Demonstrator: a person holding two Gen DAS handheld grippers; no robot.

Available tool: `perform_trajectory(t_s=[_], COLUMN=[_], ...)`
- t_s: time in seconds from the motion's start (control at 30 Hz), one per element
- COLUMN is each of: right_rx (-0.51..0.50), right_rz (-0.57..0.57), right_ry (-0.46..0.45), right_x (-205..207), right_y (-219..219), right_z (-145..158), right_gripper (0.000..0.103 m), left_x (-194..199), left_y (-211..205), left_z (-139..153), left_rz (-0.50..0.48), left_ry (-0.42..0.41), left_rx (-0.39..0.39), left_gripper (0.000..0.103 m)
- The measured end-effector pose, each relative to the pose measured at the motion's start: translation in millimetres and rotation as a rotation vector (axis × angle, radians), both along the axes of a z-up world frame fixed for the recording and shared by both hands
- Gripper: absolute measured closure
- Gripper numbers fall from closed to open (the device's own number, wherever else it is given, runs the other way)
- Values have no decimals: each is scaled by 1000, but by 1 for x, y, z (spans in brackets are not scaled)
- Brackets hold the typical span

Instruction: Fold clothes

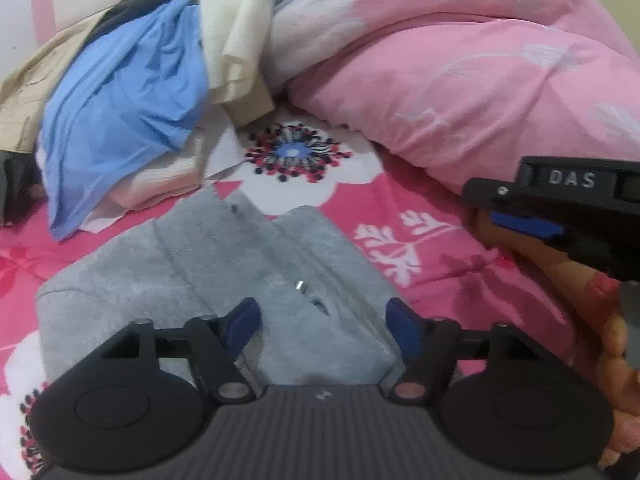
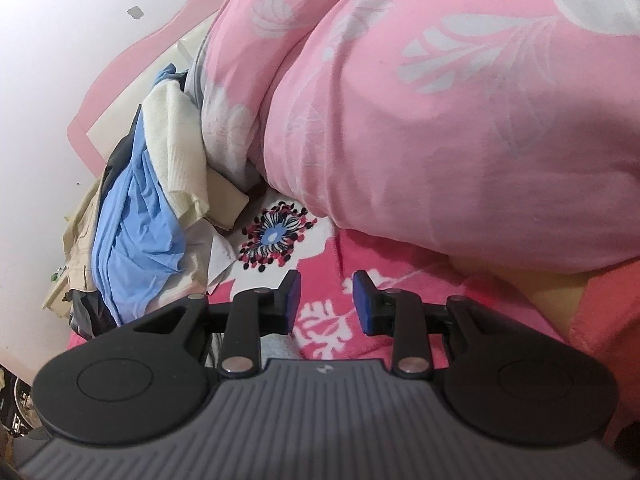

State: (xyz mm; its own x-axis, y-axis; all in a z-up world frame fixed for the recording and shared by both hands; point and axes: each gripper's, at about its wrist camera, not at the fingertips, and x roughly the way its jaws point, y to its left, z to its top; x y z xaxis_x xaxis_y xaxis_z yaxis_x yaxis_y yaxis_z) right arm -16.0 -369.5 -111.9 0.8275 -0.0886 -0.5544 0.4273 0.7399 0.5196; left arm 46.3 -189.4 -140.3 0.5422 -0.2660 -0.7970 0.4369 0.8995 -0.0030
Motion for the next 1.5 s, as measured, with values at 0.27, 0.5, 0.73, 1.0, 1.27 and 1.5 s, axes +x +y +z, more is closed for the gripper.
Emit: perform_trajectory(t_s=[0.27,0.5,0.73,1.0,1.27,1.5], right_rx=[46,41,32,169,453,499], right_rz=[-36,-20,5,145,319,391], right_ry=[14,-46,-111,-109,48,328], right_x=[-2,-6,-14,-12,7,41], right_y=[-10,-8,-10,-4,5,14], right_z=[-7,1,17,20,13,-2], right_gripper=[69,52,24,9,1,1], left_x=[-2,-6,-13,-34,-64,-76], left_y=[-20,-3,64,102,93,53], left_z=[4,27,63,54,26,0], left_rz=[-99,-96,11,-49,-233,-400], left_ry=[-16,-60,-118,-104,-125,-211], left_rx=[-27,-132,-298,-273,-164,-13], left_gripper=[22,22,20,20,20,21])
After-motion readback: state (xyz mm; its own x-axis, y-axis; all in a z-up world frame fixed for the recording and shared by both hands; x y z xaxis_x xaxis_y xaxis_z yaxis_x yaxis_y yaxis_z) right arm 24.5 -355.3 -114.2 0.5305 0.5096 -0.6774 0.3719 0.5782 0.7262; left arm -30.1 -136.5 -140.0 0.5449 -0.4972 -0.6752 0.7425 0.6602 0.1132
